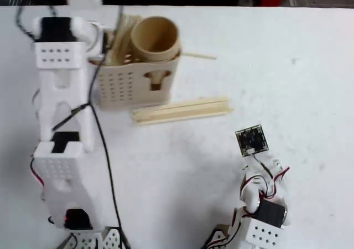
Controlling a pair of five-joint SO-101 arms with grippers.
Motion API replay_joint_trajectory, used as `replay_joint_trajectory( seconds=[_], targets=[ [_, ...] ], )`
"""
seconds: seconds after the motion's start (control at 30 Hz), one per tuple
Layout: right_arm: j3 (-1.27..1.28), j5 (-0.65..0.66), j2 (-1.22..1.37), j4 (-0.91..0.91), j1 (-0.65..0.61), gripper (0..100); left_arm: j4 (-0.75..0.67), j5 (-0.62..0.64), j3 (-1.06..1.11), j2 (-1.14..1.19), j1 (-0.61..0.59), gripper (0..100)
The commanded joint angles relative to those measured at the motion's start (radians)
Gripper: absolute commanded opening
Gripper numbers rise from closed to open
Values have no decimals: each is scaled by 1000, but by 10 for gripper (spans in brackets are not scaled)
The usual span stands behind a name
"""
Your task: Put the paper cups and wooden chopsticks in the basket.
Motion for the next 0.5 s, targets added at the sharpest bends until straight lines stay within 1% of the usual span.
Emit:
replay_joint_trajectory(
  seconds=[0.0, 0.13, 0.23, 0.37, 0.47],
  targets=[
    [6, 11, -7, 1, -2, 21, 6, -28, -29, -22, -90, 24],
    [6, 11, -5, 1, -2, 21, 6, -72, 21, -27, -165, 24],
    [6, 11, -5, 1, -2, 21, 6, -75, 46, -27, -223, 24],
    [6, 11, -5, 1, -2, 21, 8, -121, 49, -27, -286, 28],
    [6, 11, -5, 1, -2, 21, 8, -157, 43, -35, -298, 73]
  ],
)
